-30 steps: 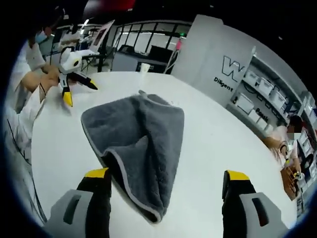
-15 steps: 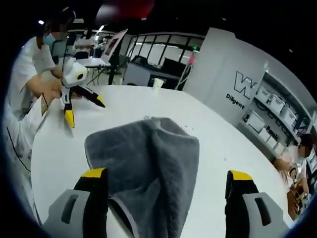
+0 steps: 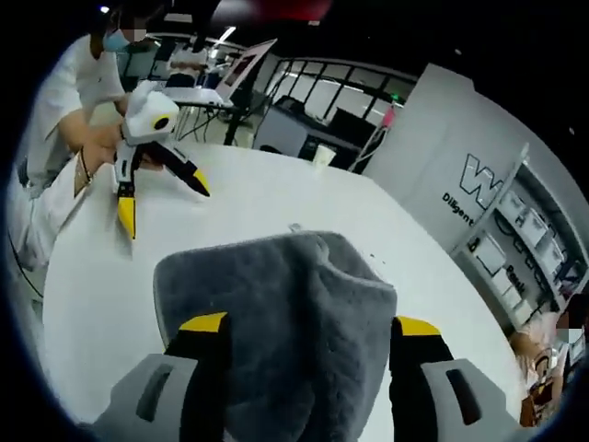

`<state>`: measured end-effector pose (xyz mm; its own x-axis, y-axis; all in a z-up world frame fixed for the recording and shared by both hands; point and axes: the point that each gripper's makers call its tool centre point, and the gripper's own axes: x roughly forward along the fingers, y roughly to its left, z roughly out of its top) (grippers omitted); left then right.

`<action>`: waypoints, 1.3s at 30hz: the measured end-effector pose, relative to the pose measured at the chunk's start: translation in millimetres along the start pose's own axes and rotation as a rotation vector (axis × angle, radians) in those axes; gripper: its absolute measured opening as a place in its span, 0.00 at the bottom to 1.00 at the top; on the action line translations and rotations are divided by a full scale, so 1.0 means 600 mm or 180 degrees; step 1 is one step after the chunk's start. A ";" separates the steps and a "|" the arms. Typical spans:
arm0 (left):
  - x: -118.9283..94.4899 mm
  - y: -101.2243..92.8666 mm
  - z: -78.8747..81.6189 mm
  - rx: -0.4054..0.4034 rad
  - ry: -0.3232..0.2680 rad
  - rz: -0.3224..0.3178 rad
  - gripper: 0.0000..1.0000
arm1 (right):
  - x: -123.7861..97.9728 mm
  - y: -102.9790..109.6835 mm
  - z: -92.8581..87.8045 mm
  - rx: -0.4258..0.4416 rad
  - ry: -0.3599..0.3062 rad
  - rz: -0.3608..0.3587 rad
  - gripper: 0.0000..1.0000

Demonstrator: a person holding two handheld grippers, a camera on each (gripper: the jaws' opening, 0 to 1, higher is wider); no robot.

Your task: Open the folded towel by lifting each exposed corner and separating the folded layers until the towel lies flat within the target outline without major curled edges

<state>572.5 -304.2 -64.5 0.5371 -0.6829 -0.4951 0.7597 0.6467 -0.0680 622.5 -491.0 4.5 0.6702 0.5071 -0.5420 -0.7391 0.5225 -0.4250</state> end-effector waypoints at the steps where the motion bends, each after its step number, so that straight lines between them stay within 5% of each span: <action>1: 0.000 0.000 0.000 -0.0003 -0.0003 -0.0001 0.93 | 0.009 0.000 0.003 -0.0025 -0.0006 0.0027 0.58; 13: -0.001 0.002 0.001 0.0006 -0.0006 0.0008 0.93 | 0.088 -0.002 -0.021 -0.0244 0.0192 0.0067 0.28; 18: -0.001 0.003 0.002 0.0010 -0.0002 0.0009 0.92 | 0.099 -0.014 -0.048 -0.0207 0.0306 0.0007 0.23; 23: -0.001 0.003 0.000 0.0010 0.0014 0.0014 0.92 | 0.100 -0.023 -0.062 -0.0176 0.0340 -0.0041 0.04; 32: 0.000 0.006 -0.001 0.0003 0.0030 0.0026 0.92 | 0.095 -0.028 -0.061 -0.0145 0.0291 -0.0051 0.00; 39: 0.000 0.007 -0.002 -0.0002 0.0034 0.0030 0.92 | 0.073 -0.061 -0.039 0.0003 0.0054 -0.0225 0.00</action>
<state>575.3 -301.2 -65.8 0.5401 -0.6732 -0.5050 0.7545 0.6532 -0.0639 677.3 -503.9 -20.4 0.7194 0.4572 -0.5229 -0.6900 0.5573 -0.4620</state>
